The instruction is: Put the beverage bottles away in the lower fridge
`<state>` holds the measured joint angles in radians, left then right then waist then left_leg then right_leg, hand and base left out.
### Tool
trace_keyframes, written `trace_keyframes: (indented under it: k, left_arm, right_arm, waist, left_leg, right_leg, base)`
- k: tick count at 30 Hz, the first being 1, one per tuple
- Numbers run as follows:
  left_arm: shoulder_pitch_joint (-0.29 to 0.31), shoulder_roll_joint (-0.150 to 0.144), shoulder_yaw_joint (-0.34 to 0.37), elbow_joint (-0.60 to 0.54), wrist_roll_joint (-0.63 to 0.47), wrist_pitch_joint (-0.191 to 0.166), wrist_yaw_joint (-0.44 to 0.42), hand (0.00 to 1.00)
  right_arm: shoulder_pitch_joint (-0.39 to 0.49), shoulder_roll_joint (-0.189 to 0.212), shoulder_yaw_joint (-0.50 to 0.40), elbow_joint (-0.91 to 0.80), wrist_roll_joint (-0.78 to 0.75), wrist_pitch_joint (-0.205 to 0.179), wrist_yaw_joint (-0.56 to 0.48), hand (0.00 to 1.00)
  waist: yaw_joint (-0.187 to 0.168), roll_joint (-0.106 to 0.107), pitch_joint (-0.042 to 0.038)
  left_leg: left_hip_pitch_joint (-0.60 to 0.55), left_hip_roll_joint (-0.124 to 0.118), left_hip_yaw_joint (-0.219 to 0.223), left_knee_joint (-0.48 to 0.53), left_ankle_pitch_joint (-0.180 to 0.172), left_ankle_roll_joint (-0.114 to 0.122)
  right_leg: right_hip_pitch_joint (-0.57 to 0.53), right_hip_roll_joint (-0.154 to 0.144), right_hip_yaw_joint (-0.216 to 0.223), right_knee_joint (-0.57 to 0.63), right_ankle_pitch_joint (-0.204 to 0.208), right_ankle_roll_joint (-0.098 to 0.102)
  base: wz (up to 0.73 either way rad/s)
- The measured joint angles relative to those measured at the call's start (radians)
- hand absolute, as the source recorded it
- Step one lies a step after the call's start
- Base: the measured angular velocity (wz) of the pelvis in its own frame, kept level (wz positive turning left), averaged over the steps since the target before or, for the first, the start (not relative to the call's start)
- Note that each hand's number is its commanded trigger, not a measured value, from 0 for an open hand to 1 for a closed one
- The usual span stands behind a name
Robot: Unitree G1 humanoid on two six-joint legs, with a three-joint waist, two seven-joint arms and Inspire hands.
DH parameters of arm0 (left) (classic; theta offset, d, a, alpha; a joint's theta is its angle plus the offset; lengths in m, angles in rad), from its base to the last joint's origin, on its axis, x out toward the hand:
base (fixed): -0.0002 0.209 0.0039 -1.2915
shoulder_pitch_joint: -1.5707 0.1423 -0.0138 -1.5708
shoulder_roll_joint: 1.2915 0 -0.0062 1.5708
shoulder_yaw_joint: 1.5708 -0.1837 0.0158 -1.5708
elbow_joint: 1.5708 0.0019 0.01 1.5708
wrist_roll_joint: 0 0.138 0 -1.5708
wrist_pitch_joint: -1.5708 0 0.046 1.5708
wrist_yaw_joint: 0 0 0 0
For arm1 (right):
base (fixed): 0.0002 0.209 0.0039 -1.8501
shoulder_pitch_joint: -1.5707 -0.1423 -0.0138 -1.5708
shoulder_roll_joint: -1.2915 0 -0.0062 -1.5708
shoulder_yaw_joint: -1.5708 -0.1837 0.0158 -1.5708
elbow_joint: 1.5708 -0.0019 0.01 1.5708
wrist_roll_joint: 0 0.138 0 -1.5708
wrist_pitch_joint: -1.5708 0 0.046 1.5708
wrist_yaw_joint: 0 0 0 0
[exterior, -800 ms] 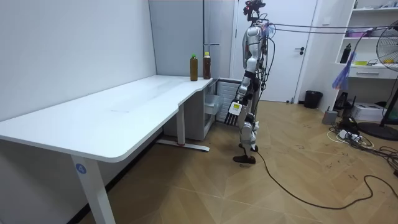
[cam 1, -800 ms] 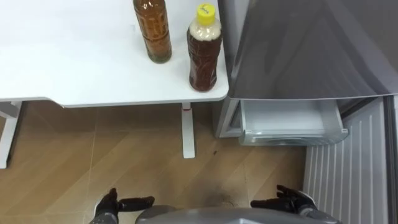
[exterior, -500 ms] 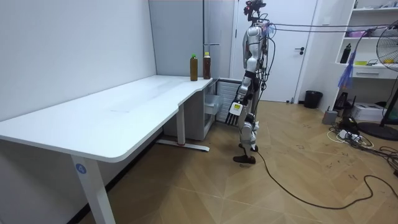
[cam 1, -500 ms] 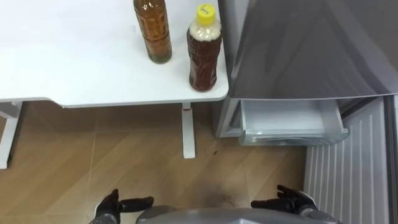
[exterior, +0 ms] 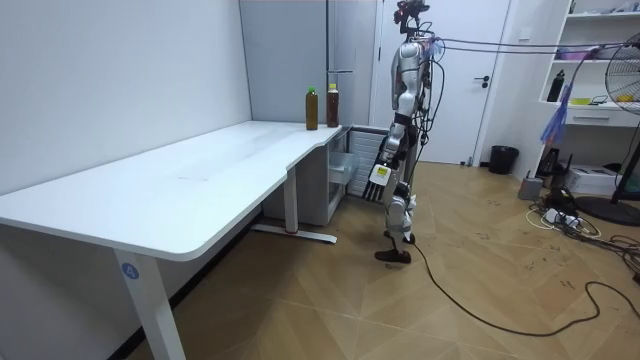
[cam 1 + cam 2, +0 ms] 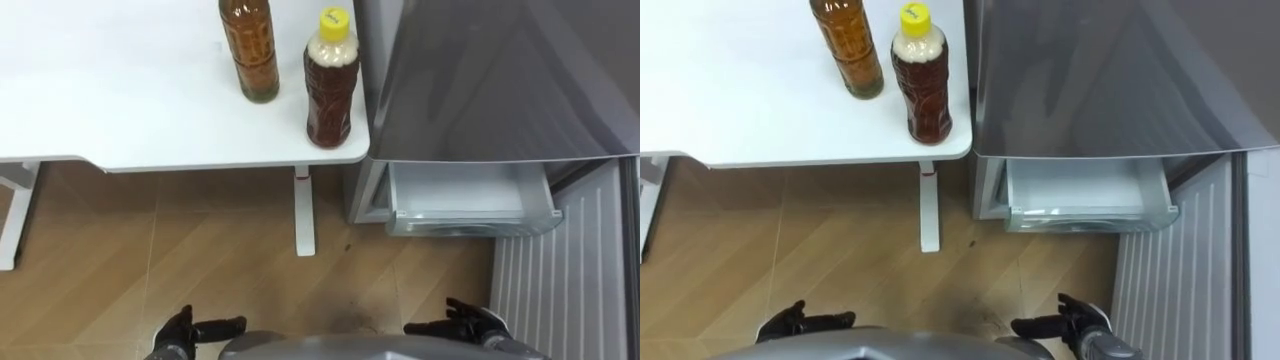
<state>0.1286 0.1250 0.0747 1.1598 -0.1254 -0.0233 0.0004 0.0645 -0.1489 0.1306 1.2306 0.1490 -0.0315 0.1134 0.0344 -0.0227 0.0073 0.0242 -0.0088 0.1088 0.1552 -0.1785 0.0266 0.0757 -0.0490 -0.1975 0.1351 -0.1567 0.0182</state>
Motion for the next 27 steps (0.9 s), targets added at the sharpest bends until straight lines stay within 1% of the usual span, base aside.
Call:
trace_keyframes:
  k: [5, 7, 12, 15, 17, 18, 19, 20, 21, 23, 24, 25, 26, 27]
  left_arm:
    - [-0.003, 0.001, 0.0, 0.0, -0.003, 0.0, 0.046, 0.0]
    - [-0.003, 0.001, 0.001, 0.001, -0.005, 0.0, 0.066, 0.0]
    - [0.0, 0.0, 0.008, 0.004, -0.05, 0.0, 0.11, 0.0]
    - [0.01, 0.0, 0.039, 0.005, -0.131, 0.0, 0.137, 0.0]
    - [0.021, -0.001, 0.089, 0.005, -0.203, 0.001, 0.168, 0.0]
    - [0.022, -0.001, 0.105, 0.004, -0.22, 0.001, 0.176, 0.0]
    - [0.021, -0.002, 0.14, 0.003, -0.247, 0.0, 0.192, 0.0]
    - [0.021, -0.002, 0.153, 0.002, -0.265, 0.0, 0.197, 0.0]
    - [0.021, -0.002, 0.167, 0.001, -0.312, -0.001, 0.214, 0.0]
    - [0.019, -0.002, 0.196, -0.006, -0.444, -0.003, 0.243, 0.0]
    - [0.02, -0.002, 0.201, -0.013, -0.48, -0.003, 0.254, 0.0]
    - [0.018, -0.003, 0.214, -0.027, -0.542, -0.003, 0.269, 0.0]
    - [0.016, -0.004, 0.227, -0.04, -0.591, -0.004, 0.283, 0.0]
    - [0.016, -0.004, 0.231, -0.044, -0.609, -0.005, 0.288, 0.0]
  right_arm:
    - [-0.007, 0.0, 0.002, 0.01, -0.002, 0.0, 0.001, 0.0]
    - [-0.007, 0.0, 0.0, 0.014, -0.002, -0.001, 0.0, 0.0]
    - [-0.004, 0.004, -0.008, 0.014, -0.003, -0.001, 0.0, 0.0]
    - [-0.005, 0.006, -0.021, 0.024, -0.006, -0.001, 0.0, 0.0]
    - [-0.003, 0.006, -0.036, 0.041, 0.001, -0.001, -0.002, 0.0]
    - [-0.003, 0.006, -0.037, 0.044, 0.002, -0.001, -0.002, 0.0]
    - [-0.004, 0.006, -0.038, 0.046, 0.002, -0.002, -0.002, 0.0]
    - [-0.004, 0.006, -0.038, 0.046, 0.002, -0.002, -0.003, 0.0]
    - [-0.004, 0.006, -0.043, 0.048, 0.0, -0.002, -0.003, 0.0]
    - [-0.003, 0.006, -0.053, 0.05, 0.0, 0.0, -0.001, 0.0]
    - [-0.002, 0.007, -0.056, 0.05, 0.0, 0.001, -0.001, 0.0]
    - [0.004, 0.007, -0.062, 0.047, 0.0, 0.003, -0.001, 0.0]
    - [0.01, 0.007, -0.07, 0.041, 0.0, 0.008, -0.001, 0.0]
    - [0.011, 0.007, -0.074, 0.04, -0.001, 0.011, -0.001, 0.0]
  waist:
    - [-0.001, -0.006, 0.0022]
    - [-0.001, -0.003, 0.0027]
    - [-0.002, -0.005, 0.0034]
    - [0.0, -0.005, 0.0019]
    - [0.003, -0.005, 0.0006]
    - [0.005, -0.005, 0.0]
    - [0.007, -0.005, -0.0004]
    - [0.008, -0.005, -0.0007]
    - [0.01, -0.005, -0.0016]
    - [0.011, -0.005, -0.0018]
    - [0.014, -0.006, -0.0019]
    - [0.022, -0.007, -0.0033]
    - [0.027, -0.005, -0.0042]
    - [0.028, -0.005, -0.0048]
  left_leg:
    - [0.006, -0.002, -0.01, 0.007, 0.0, 0.001]
    - [0.005, -0.003, -0.014, 0.012, 0.0, 0.001]
    - [0.005, -0.006, -0.026, 0.015, 0.0, 0.001]
    - [0.016, -0.006, -0.029, 0.016, 0.0, 0.0]
    - [0.029, -0.007, -0.029, 0.015, 0.0, 0.0]
    - [0.032, -0.007, -0.029, 0.015, 0.0, 0.0]
    - [0.033, -0.007, -0.029, 0.013, 0.0, 0.0]
    - [0.033, -0.007, -0.029, 0.013, 0.0, 0.0]
    - [0.033, -0.007, -0.029, 0.013, 0.0, 0.0]
    - [0.036, -0.007, -0.029, 0.012, -0.001, 0.0]
    - [0.038, -0.006, -0.029, 0.01, -0.001, 0.0]
    - [0.041, -0.006, -0.028, 0.01, -0.001, 0.0]
    - [0.042, -0.006, -0.028, 0.01, -0.001, 0.0]
    - [0.043, -0.006, -0.028, 0.01, -0.001, 0.0]
  right_leg:
    - [0.013, -0.001, 0.002, -0.001, -0.001, 0.002]
    - [0.014, -0.001, 0.004, -0.001, -0.001, 0.002]
    - [0.022, -0.001, 0.009, -0.005, -0.005, 0.001]
    - [0.036, -0.001, 0.006, -0.016, -0.006, 0.0]
    - [0.047, -0.001, 0.007, -0.018, -0.008, 0.001]
    - [0.047, -0.001, 0.007, -0.018, -0.008, 0.001]
    - [0.047, 0.0, 0.007, -0.018, -0.008, 0.001]
    - [0.047, 0.0, 0.007, -0.018, -0.008, 0.001]
    - [0.048, -0.001, 0.005, -0.018, -0.008, 0.001]
    - [0.049, -0.001, 0.006, -0.017, -0.009, 0.002]
    - [0.05, -0.001, 0.007, -0.017, -0.009, 0.002]
    - [0.052, -0.001, 0.009, -0.016, -0.009, 0.002]
    - [0.054, -0.001, 0.009, -0.015, -0.009, 0.002]
    - [0.055, -0.001, 0.009, -0.015, -0.009, 0.002]
  base:
    - [0.04]
    - [0.07]
    - [0.07]
    - [0.04]
    - [0.0]
    - [0.0]
    - [0.0]
    - [0.0]
    - [0.0]
    - [0.0]
    - [-0.03]
    - [0.0]
    - [0.0]
    - [0.0]
